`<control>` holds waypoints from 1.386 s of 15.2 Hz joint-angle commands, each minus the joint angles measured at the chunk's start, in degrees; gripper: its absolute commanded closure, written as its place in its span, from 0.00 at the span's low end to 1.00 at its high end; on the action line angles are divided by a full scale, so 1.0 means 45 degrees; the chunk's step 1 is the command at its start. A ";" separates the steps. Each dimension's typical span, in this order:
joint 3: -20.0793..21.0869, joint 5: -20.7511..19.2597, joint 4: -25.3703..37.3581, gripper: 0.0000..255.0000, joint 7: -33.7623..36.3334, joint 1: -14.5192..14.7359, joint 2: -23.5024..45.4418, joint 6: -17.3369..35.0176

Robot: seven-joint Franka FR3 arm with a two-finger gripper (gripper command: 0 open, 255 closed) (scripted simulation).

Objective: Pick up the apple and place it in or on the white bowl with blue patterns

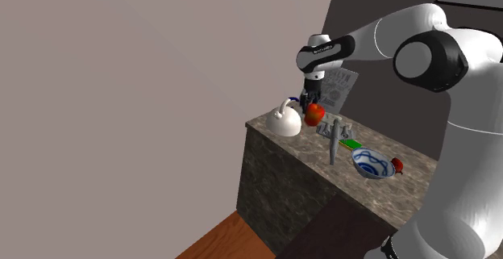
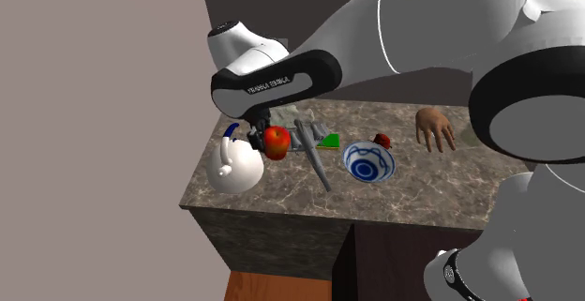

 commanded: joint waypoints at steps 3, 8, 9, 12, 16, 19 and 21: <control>-0.0021 -0.0055 0.0337 1.00 0.0000 0.0027 -0.0242 -0.0578; -0.0046 -0.0110 0.0817 1.00 -0.0021 0.0043 -0.0485 -0.1293; -0.0119 -0.0232 0.0176 1.00 -0.0087 0.0028 -0.0950 -0.1096; -0.0344 -0.0629 -0.1591 1.00 -0.0280 -0.0054 -0.2292 -0.0601; -0.0655 -0.1231 -0.3652 1.00 -0.0537 -0.0260 -0.3997 -0.0135; -0.0897 -0.1737 -0.5015 1.00 -0.0743 -0.0494 -0.5239 0.0082; -0.1063 -0.2098 -0.5847 1.00 -0.0895 -0.0689 -0.6054 0.0166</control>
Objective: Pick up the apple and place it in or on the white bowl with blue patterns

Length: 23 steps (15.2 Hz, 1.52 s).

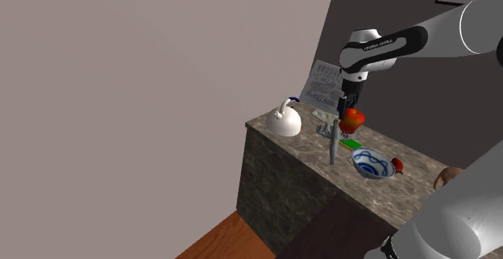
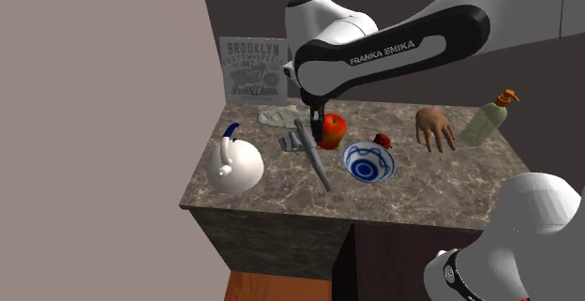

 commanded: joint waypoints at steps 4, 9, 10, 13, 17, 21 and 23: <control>-0.0422 -0.0919 -0.1774 1.00 -0.0450 -0.0578 -0.1942 0.0011; -0.0889 -0.1942 -0.3322 1.00 -0.1055 -0.1390 -0.3891 -0.0187; -0.1003 -0.2178 -0.3621 1.00 -0.1221 -0.1600 -0.4315 -0.0264; -0.1103 -0.2224 -0.3968 1.00 -0.1174 -0.1617 -0.4087 0.0306; -0.1253 -0.2283 -0.4394 1.00 -0.1114 -0.1620 -0.3731 0.1082; -0.1407 -0.2326 -0.4778 1.00 -0.1063 -0.1614 -0.3310 0.1880; -0.1484 -0.2339 -0.4954 1.00 -0.1043 -0.1608 -0.3074 0.2288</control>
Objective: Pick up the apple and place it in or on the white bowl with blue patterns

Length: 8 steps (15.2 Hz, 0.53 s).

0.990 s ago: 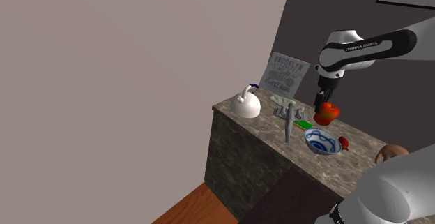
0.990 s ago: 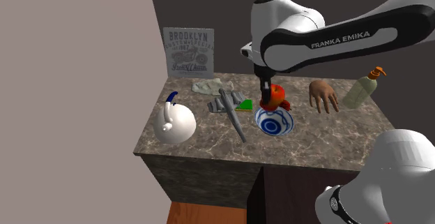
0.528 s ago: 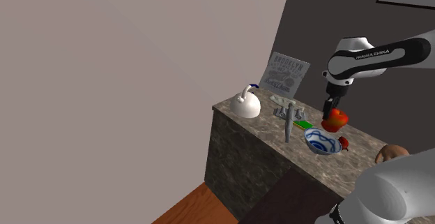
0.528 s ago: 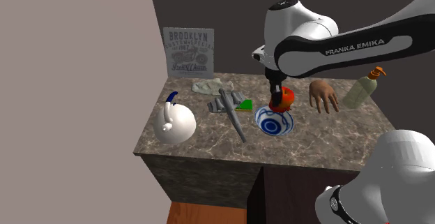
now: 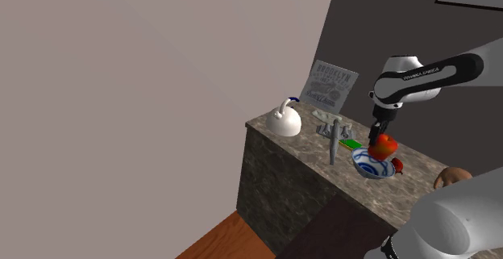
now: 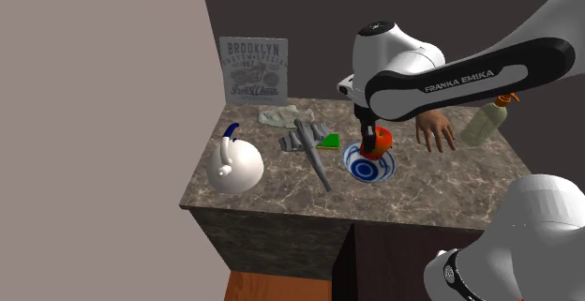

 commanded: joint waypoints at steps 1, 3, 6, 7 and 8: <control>-0.0074 -0.0004 -0.0201 1.00 0.0044 0.0020 0.0277 0.0477; -0.0150 -0.0007 -0.0360 1.00 0.0059 0.0031 0.0539 0.0893; -0.0162 -0.0006 -0.0385 1.00 0.0061 0.0032 0.0583 0.0961; -0.0162 -0.0006 -0.0385 1.00 0.0061 0.0032 0.0583 0.0961; -0.0162 -0.0006 -0.0384 1.00 0.0061 0.0032 0.0583 0.0961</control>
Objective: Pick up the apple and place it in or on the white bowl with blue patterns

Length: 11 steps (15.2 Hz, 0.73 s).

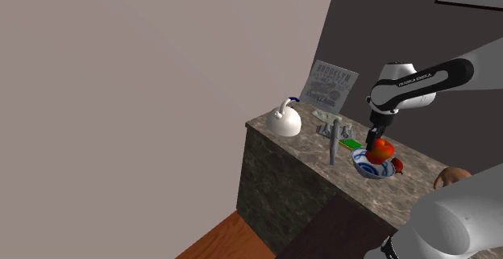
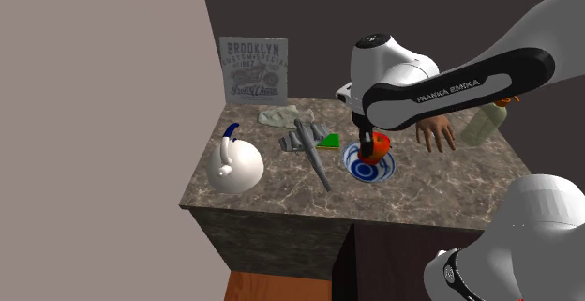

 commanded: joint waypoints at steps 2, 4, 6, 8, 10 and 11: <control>-0.0001 -0.0001 -0.0006 1.00 0.0002 0.0000 0.0003 0.0012; -0.0001 -0.0001 -0.0006 0.00 0.0002 0.0000 0.0003 0.0012; -0.0001 -0.0001 -0.0006 0.00 0.0002 0.0000 0.0003 0.0012; -0.0001 -0.0001 -0.0006 0.00 0.0002 0.0000 0.0003 0.0012; 0.0115 0.0042 0.0231 0.00 0.0015 0.0028 -0.0270 -0.0500; 0.0231 0.0094 0.0485 0.00 0.0023 0.0060 -0.0514 -0.1001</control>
